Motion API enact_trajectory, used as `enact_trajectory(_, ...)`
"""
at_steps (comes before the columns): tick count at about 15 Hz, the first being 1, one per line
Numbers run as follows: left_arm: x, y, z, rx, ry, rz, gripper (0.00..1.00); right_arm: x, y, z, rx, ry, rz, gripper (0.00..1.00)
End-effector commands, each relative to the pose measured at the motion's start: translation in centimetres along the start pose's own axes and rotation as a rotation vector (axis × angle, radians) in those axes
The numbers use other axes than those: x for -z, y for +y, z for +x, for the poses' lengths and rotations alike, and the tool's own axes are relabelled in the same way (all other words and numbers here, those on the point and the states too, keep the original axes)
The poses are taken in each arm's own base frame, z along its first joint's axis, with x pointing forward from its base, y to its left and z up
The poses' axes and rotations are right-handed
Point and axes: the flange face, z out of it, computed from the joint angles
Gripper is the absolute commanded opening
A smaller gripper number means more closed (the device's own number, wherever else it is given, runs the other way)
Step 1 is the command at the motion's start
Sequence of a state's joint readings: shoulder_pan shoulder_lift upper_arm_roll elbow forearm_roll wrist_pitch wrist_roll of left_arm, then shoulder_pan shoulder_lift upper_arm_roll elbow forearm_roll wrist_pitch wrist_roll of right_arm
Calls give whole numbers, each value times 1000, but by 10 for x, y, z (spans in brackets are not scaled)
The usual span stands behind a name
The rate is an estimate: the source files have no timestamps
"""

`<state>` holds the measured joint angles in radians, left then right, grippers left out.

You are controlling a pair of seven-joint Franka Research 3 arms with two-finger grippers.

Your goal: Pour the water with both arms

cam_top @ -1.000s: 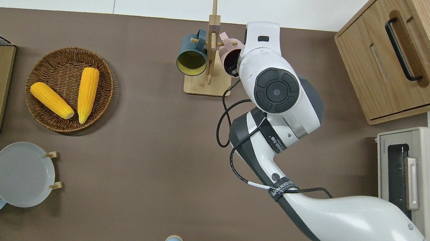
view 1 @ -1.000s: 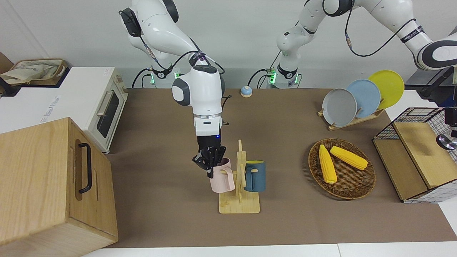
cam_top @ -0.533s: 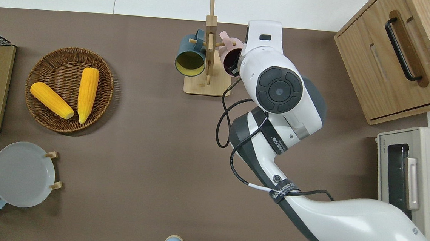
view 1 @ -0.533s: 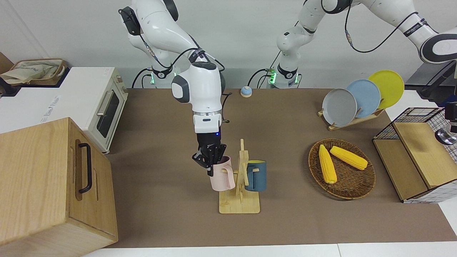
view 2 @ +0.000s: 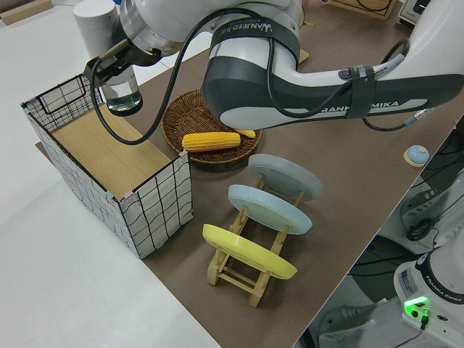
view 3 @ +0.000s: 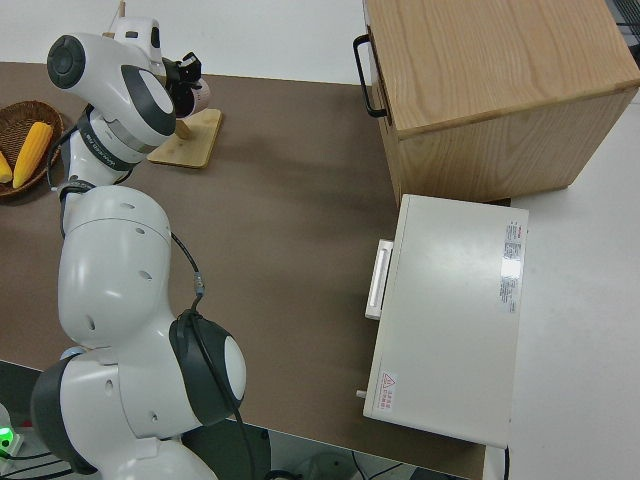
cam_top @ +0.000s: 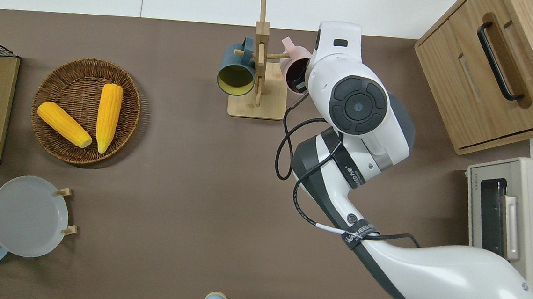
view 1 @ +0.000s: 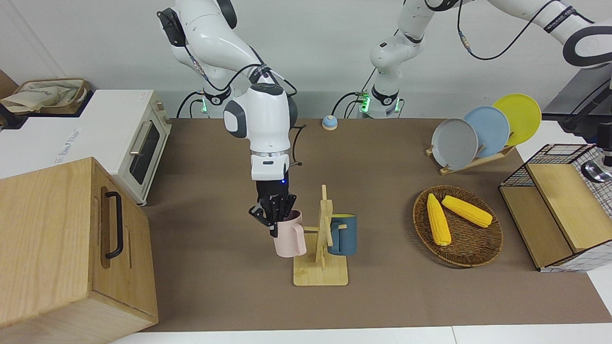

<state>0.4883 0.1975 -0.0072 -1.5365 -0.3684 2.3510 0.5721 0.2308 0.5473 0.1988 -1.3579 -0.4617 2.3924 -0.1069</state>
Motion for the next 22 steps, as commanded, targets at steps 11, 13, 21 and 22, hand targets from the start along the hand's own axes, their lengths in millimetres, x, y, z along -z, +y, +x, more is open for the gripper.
enact_trajectory(11,48,105,-2,50,-69,29,0,28,46,-36,-19,-130,-8,19)
enact_trajectory(13,49,121,-6,54,-88,26,0,37,56,-44,-39,-180,-1,19)
enact_trajectory(21,55,182,-42,66,-144,12,0,71,67,-77,-313,-379,259,29)
enact_trajectory(22,58,194,-48,66,-147,8,0,74,63,-79,-361,-410,293,29)
